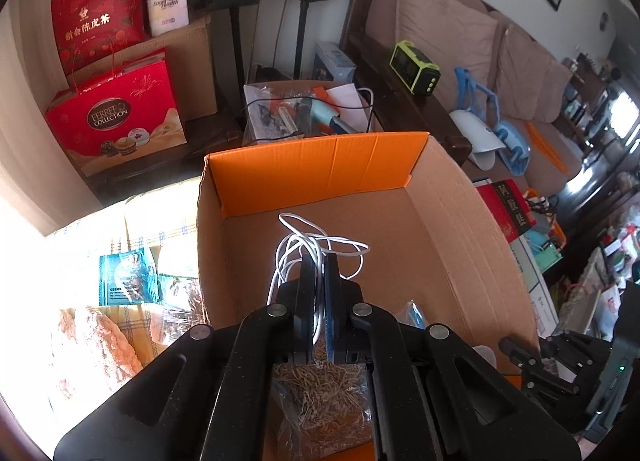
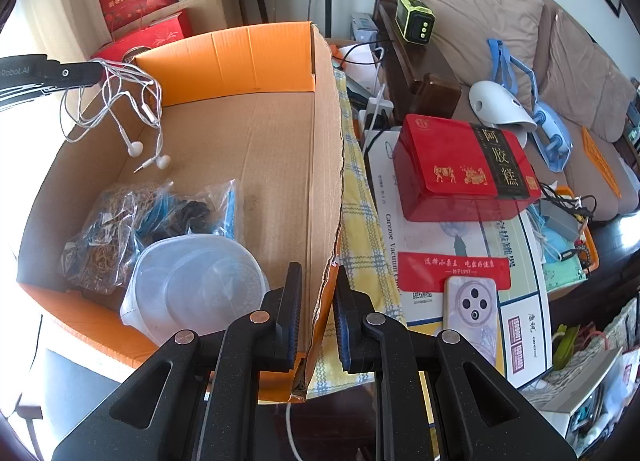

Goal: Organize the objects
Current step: 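Carry the earphones into the box and open the left gripper, then move the left gripper back over the pink fuzzy mitt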

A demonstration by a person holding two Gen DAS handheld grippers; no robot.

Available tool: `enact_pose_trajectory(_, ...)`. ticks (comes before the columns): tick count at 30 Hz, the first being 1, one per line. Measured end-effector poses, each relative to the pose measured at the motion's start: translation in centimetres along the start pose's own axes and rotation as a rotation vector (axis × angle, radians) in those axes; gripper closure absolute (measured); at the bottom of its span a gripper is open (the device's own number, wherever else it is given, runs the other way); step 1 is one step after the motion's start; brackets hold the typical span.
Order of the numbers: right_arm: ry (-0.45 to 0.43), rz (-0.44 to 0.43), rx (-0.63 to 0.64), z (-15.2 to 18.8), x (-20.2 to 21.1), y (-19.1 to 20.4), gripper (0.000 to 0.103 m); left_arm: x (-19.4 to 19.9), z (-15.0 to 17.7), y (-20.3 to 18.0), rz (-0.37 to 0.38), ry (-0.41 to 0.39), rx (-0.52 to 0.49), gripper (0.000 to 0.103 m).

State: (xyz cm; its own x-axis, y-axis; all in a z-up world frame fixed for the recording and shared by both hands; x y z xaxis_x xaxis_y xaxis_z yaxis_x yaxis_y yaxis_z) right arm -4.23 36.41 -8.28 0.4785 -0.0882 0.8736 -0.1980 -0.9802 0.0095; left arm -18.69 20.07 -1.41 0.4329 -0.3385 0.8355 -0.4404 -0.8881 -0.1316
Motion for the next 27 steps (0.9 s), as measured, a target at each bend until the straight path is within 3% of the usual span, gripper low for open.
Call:
enact_pose_trajectory(3, 0.000, 0.000, 0.000, 0.0, 0.0, 0.0, 0.088, -1.0, 0.2, 0.1, 0.003, 0.032, 0.005, 0.098)
enact_pose_trajectory(10, 0.000, 0.001, 0.000, -0.1, 0.0, 0.0, 0.088, -1.1, 1.3, 0.6, -0.001, 0.044, 0.010, 0.079)
enact_pose_trajectory(20, 0.001, 0.002, 0.000, 0.0, 0.0, 0.1, 0.087, 2.0, 2.1, 1.8, 0.009, -0.008, 0.008, 0.067)
enact_pose_trajectory(23, 0.000, 0.002, 0.001, -0.1, -0.1, 0.0, 0.087, 2.9, 2.3, 2.4, 0.003, -0.030, 0.017, 0.053)
enact_pose_trajectory(27, 0.000, 0.002, 0.001, 0.0, -0.1, 0.1, 0.087, 3.9, 2.8, 3.4, -0.020, -0.048, 0.013, 0.053)
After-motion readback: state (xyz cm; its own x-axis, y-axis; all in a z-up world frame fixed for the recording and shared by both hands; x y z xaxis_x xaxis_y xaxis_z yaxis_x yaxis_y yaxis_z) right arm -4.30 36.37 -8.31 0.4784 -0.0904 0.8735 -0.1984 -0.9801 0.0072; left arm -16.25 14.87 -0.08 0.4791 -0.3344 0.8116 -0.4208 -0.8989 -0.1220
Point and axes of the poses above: each gripper's, at about its wrist camera, not at the fingertips, and x roughly against the way its jaws point, y to its left, z to its underside, the point moved 1 cm from there along -x, roughly the way its jaws point, and after that the axes turned 1 degree about -x, right-handed, at the moved point
